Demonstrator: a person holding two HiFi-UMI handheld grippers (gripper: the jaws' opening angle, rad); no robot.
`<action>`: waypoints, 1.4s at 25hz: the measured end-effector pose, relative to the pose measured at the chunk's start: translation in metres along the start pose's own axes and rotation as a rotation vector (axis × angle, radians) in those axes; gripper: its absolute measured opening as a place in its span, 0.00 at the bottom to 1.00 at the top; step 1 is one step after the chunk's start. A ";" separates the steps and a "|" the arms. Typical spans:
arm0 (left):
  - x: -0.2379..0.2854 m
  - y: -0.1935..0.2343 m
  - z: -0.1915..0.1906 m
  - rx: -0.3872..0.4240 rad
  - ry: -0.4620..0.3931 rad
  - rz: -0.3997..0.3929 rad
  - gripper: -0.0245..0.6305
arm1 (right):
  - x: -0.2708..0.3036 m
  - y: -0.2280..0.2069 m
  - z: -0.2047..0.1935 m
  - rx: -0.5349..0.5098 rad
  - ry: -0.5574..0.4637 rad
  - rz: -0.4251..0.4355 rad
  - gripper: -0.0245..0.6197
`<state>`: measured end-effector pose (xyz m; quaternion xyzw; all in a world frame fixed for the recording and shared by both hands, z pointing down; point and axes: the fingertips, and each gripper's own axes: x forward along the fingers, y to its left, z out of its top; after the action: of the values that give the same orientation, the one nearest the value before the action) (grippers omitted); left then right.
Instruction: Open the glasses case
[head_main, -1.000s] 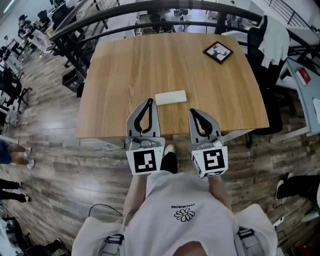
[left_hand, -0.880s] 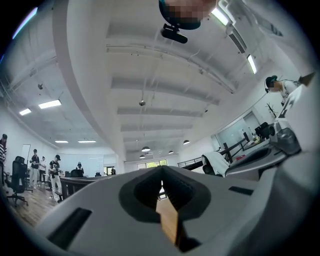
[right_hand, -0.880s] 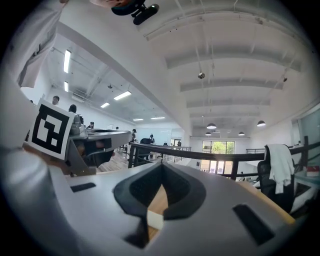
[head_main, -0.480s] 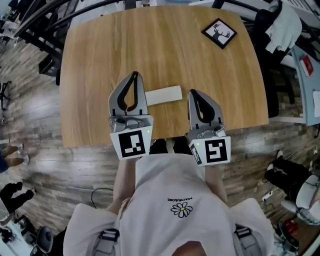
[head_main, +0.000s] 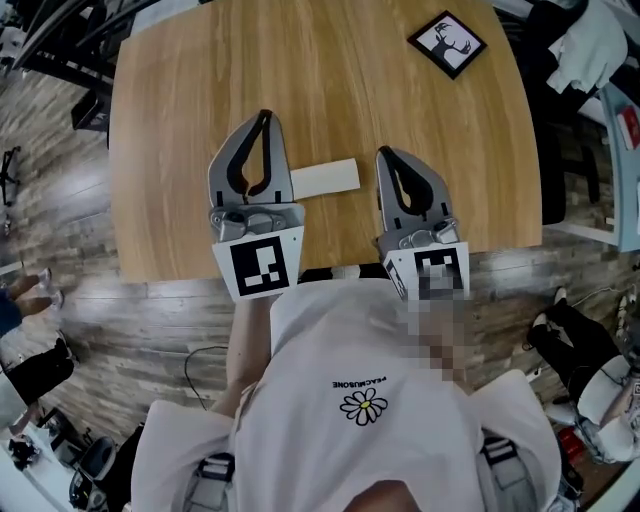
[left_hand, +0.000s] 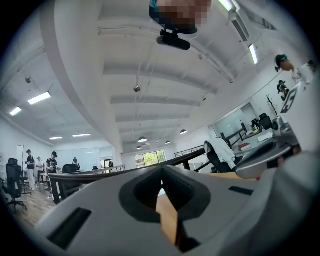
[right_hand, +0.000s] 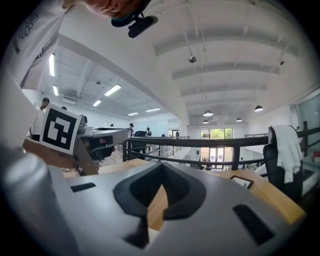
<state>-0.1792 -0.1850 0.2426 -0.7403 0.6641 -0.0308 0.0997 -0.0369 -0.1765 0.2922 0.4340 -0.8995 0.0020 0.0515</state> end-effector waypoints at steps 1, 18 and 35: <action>0.002 -0.001 0.001 -0.007 -0.003 -0.002 0.06 | 0.002 0.000 -0.002 0.003 0.003 0.009 0.05; -0.052 -0.150 -0.206 0.799 0.599 -0.997 0.45 | -0.007 0.023 -0.164 -0.253 0.447 0.456 0.29; -0.056 -0.174 -0.265 0.853 0.741 -1.080 0.45 | -0.005 0.042 -0.256 -0.282 0.648 0.585 0.30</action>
<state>-0.0629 -0.1412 0.5399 -0.8002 0.1325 -0.5728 0.1187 -0.0439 -0.1341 0.5478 0.1277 -0.9131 0.0294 0.3860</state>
